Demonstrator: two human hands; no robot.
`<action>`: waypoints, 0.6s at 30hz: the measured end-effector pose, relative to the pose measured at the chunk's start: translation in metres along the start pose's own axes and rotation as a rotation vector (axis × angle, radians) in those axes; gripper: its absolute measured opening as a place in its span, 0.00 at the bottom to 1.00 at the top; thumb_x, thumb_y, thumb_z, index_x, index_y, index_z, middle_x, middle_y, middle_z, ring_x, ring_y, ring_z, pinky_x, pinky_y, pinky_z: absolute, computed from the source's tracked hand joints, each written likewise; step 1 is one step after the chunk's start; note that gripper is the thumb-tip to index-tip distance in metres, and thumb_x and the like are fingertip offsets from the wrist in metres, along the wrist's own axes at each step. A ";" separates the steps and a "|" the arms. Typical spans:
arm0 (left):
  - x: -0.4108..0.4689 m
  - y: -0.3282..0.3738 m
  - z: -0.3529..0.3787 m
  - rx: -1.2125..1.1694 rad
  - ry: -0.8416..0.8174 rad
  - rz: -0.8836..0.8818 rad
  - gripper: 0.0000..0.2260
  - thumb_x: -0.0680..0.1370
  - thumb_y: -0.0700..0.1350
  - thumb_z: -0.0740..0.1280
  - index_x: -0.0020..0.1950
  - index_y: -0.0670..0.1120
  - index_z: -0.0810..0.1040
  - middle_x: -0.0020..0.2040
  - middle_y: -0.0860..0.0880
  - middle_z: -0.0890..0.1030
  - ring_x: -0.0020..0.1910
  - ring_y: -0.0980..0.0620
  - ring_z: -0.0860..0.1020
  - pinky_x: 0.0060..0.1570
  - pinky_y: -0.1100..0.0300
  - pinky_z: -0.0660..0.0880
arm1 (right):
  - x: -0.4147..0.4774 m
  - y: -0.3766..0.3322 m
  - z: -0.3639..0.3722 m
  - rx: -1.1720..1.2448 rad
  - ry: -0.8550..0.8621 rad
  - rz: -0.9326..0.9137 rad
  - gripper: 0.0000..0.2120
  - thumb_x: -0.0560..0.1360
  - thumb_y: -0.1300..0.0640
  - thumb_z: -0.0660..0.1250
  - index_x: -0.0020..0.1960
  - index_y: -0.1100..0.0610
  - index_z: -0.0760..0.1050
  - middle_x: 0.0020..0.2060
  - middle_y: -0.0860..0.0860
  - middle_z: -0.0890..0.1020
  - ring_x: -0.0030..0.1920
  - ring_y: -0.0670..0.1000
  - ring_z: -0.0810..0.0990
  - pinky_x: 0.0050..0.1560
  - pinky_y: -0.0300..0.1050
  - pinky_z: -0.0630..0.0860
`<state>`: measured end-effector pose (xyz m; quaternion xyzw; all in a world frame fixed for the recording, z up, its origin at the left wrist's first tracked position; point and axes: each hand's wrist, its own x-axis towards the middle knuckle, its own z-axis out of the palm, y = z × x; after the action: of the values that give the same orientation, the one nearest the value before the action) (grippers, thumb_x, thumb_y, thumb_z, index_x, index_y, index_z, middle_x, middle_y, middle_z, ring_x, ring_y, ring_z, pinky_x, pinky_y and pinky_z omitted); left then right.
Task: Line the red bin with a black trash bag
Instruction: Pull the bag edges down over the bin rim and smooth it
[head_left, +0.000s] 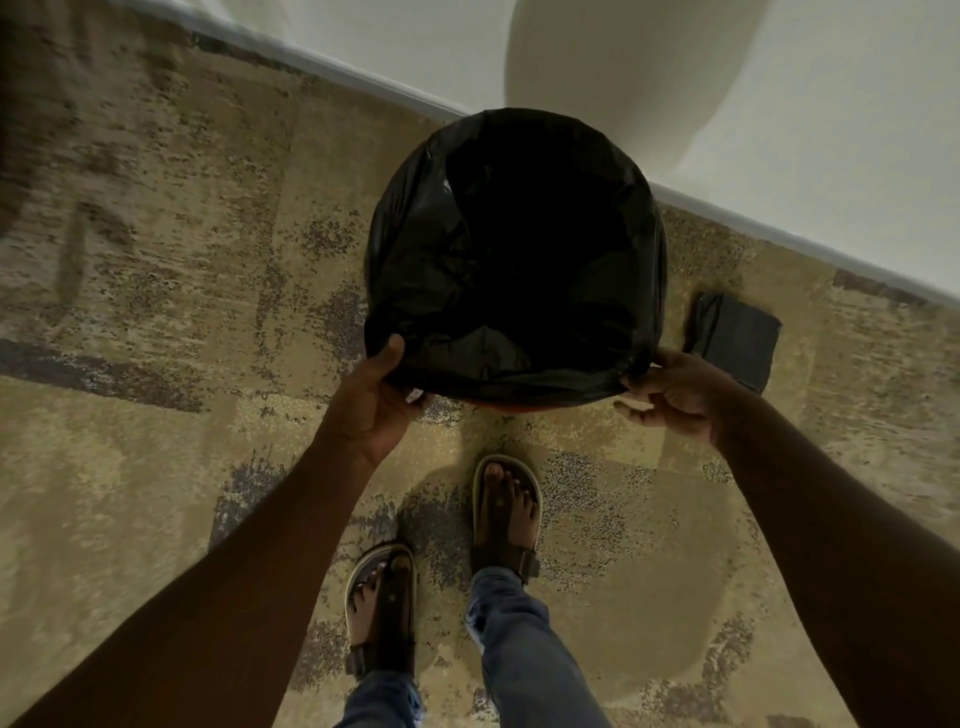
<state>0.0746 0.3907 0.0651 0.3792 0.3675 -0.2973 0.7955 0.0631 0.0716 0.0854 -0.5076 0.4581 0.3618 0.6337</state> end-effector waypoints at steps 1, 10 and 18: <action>-0.001 -0.002 -0.003 0.070 -0.029 -0.041 0.32 0.56 0.50 0.82 0.57 0.50 0.77 0.50 0.51 0.85 0.48 0.51 0.82 0.54 0.50 0.72 | -0.001 0.003 0.001 0.059 -0.031 0.020 0.21 0.76 0.72 0.59 0.65 0.57 0.70 0.59 0.55 0.77 0.55 0.53 0.78 0.51 0.55 0.77; -0.003 -0.008 -0.001 0.495 -0.017 -0.100 0.22 0.71 0.22 0.62 0.58 0.44 0.76 0.54 0.47 0.80 0.57 0.47 0.77 0.46 0.60 0.79 | -0.006 0.028 0.007 0.341 -0.044 0.049 0.11 0.77 0.69 0.59 0.58 0.64 0.72 0.53 0.59 0.81 0.53 0.55 0.81 0.44 0.49 0.83; 0.024 -0.003 0.014 0.663 0.374 0.008 0.10 0.71 0.26 0.64 0.46 0.39 0.74 0.33 0.43 0.74 0.29 0.49 0.71 0.19 0.69 0.68 | 0.014 0.020 0.025 0.064 0.210 -0.141 0.16 0.77 0.73 0.58 0.63 0.66 0.72 0.48 0.56 0.80 0.48 0.52 0.81 0.46 0.43 0.82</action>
<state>0.0907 0.3728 0.0512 0.6652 0.3887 -0.3225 0.5499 0.0544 0.1007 0.0676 -0.5532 0.4965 0.2465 0.6219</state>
